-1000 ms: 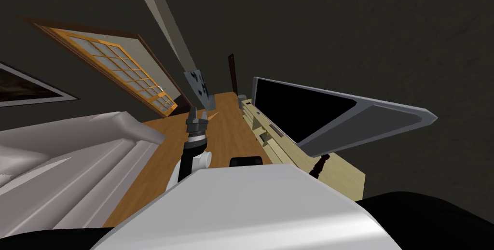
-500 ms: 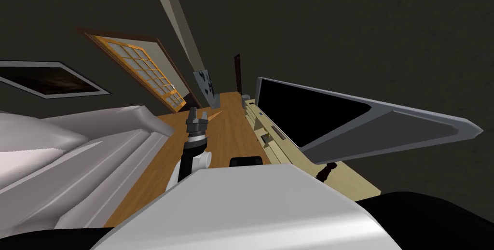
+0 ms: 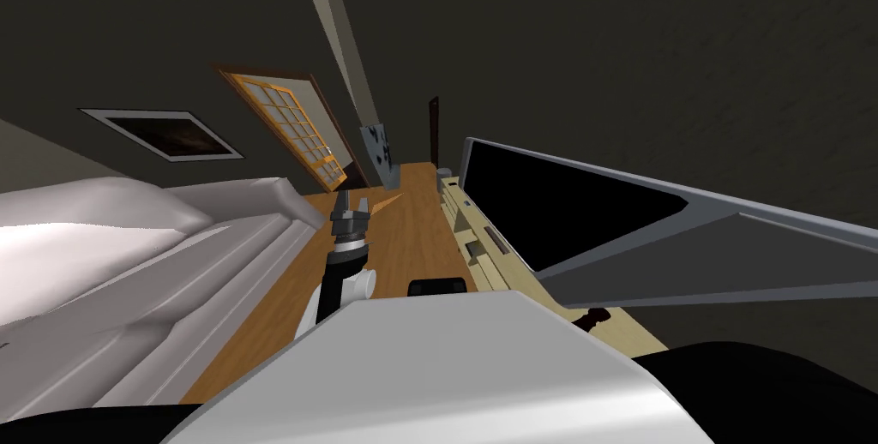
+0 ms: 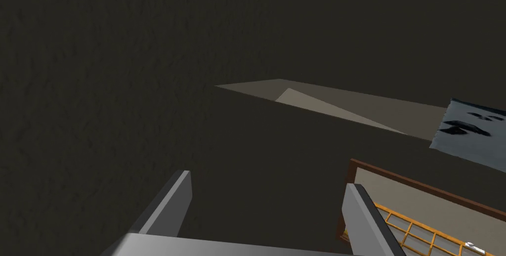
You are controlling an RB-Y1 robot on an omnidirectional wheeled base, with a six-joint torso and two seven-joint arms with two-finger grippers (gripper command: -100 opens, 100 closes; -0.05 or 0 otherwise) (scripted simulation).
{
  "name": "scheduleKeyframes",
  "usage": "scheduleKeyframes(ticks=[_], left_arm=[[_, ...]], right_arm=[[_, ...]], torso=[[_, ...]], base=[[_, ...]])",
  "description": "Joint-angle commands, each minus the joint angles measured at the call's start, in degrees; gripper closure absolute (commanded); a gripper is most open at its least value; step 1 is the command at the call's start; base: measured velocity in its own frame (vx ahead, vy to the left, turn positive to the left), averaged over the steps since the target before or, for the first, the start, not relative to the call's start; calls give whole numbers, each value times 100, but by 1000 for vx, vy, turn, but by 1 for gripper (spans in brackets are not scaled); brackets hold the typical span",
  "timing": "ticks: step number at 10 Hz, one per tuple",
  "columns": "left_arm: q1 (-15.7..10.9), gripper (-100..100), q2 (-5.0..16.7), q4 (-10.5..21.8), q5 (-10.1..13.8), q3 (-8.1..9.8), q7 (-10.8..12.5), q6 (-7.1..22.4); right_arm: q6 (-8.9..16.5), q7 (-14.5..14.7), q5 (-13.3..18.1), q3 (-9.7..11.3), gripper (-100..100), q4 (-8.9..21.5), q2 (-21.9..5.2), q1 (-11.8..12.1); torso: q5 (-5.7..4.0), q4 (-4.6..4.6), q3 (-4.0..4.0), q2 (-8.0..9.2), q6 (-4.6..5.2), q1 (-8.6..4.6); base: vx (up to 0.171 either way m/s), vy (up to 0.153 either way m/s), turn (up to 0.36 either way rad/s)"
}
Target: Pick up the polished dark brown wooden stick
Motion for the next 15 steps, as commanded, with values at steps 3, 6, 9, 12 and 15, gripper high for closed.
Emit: scheduleKeyframes(ticks=[3, 6, 9, 12, 15], left_arm=[[-1, 0, 0, 0, 0, 0, 0, 0], [0, 0, 1, 0, 0, 1, 0, 0], [1, 0, 0, 0, 0, 0, 0, 0], [-1, 0, -1, 0, 0, -2, 0, 0], [-2, 0, -1, 0, 0, -2, 0, 0]], right_arm=[[-29, 642, 189, 217, -100, 312, -401, -82], [-19, 1031, 308, 369, -100, 545, -707, -199], [-26, 1113, 326, 364, 0, 592, -763, -194], [-100, 848, 209, 406, -100, 959, -507, -332], [-167, 584, 91, 446, -100, 1335, -257, -472]], torso=[[1, -1, -4, -5, -6, -10], [-6, -1, -4, -6, -2, -32], [-3, -2, -6, -11, 2, 3], [-12, 13, 4, -3, -29, 1], [-16, 15, 7, 3, -32, -11]], base=[[-23, -138, 223], [-26, -189, 160], [-17, -97, 81], [-115, 24, 264], [-144, 31, 289]])
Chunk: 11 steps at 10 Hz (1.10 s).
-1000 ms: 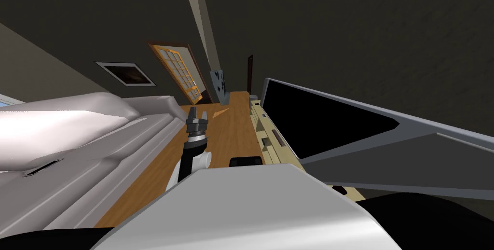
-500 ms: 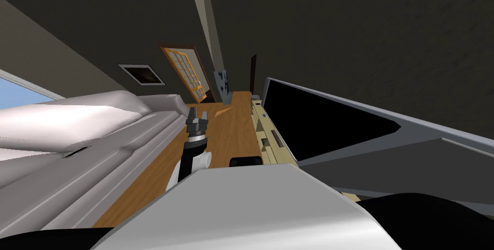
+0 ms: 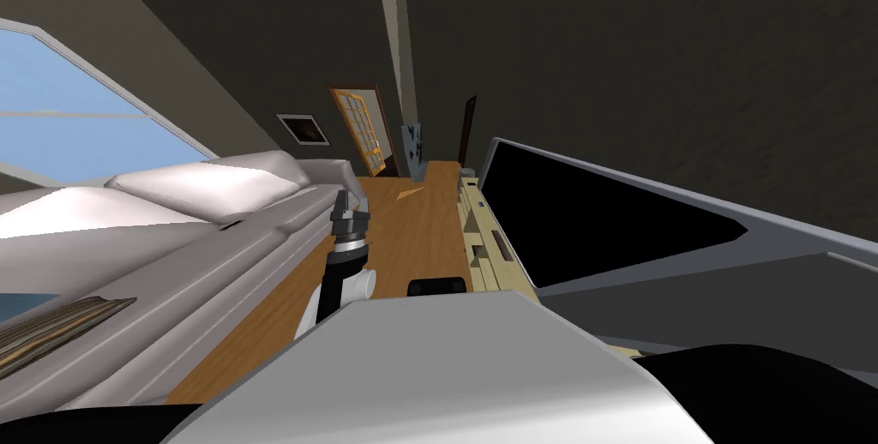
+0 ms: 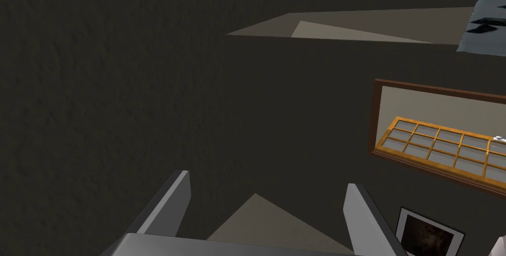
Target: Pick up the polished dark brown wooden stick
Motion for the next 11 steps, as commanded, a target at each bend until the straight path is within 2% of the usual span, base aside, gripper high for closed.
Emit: scheduleKeyframes(ticks=[1, 2, 6, 7, 8, 11], left_arm=[[0, 0, 0, 0, 0, 0, 0, 0], [2, 0, 0, 0, 0, 1, 0, 0], [3, 0, 1, 0, 0, 1, 0, 0], [3, 0, 1, 0, 0, 1, 0, 0], [3, 0, 1, 0, 0, 1, 0, 0], [5, 0, 1, -1, 0, 3, 0, -1]], right_arm=[[0, 0, 0, 0, -100, 0, 0, 0], [-5, -22, -5, 0, 100, 16, 10, -6], [-6, -16, -2, -1, 100, 14, 3, -7], [-6, -16, -3, -1, 0, 14, 3, -7], [22, 8, 19, 20, 100, -71, -48, 1], [89, 272, 136, -19, 100, -447, -298, 142]], torso=[[0, 0, 0, 0, 0, 0], [-1, -4, -12, -22, 7, -9], [-12, -11, -29, -50, 10, -25], [-12, -12, -30, -52, 10, -25], [-12, -12, -30, -53, 10, -25], [-9, -22, -54, -93, 24, -31]], base=[[-71, 19, 53], [-12, 3, -13], [-1, 0, 4], [0, 0, 0], [60, -25, -199], [141, -32, -319]])
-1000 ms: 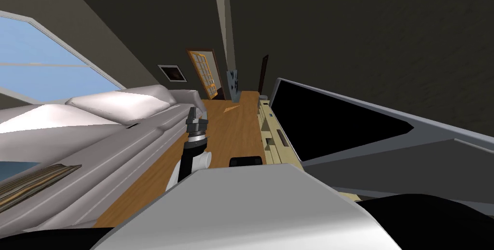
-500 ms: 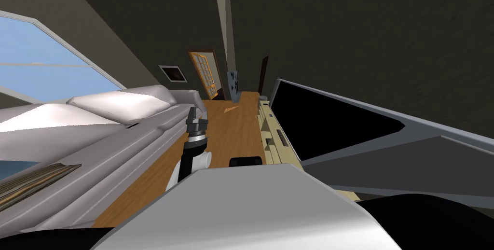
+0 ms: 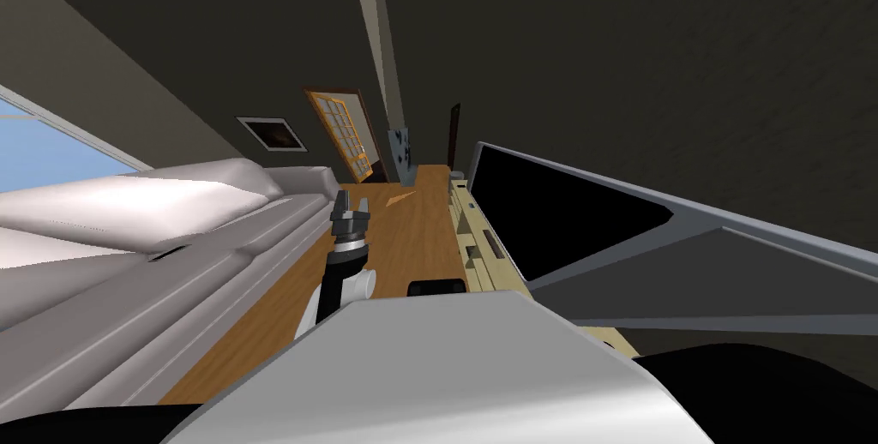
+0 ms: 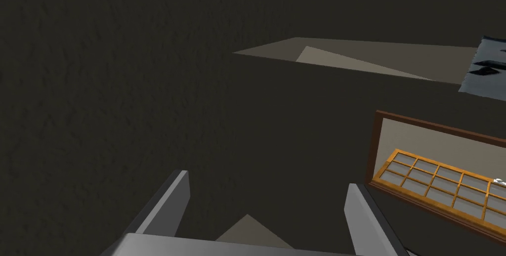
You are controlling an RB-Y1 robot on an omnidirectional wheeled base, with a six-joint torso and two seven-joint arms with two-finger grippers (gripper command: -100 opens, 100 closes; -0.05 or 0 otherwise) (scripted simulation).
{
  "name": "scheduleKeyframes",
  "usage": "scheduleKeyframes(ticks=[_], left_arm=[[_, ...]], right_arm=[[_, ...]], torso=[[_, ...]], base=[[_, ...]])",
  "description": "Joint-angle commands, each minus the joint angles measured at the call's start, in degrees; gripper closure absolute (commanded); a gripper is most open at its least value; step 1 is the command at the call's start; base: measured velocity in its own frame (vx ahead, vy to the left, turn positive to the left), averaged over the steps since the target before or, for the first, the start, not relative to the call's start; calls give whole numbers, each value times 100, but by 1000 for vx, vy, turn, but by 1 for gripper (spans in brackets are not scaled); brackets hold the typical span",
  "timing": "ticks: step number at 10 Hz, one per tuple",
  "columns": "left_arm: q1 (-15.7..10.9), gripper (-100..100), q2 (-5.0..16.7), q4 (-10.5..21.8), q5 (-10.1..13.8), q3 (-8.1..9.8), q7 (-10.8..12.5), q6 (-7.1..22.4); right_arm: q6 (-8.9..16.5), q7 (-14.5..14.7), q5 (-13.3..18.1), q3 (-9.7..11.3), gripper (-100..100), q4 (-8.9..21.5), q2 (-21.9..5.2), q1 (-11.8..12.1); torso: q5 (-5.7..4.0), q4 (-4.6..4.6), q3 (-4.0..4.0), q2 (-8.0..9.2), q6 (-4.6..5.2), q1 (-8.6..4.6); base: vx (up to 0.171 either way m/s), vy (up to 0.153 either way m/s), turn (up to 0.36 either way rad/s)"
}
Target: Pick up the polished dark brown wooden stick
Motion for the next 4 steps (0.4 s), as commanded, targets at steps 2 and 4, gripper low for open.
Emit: scheduleKeyframes(ticks=[2, 4], left_arm=[[-1, 0, 0, 0, 0, 0, 0, 0], [-3, 0, 0, 0, 0, -1, 0, 0]], right_arm=[[52, 234, 97, -41, 100, -313, -212, 114], [45, 171, 78, -9, 0, -230, -153, 66]], torso=[[1, 0, -1, -1, -8, -4], [2, 5, 13, 26, -13, 3]], base=[[156, -38, -239], [38, -4, -17]])
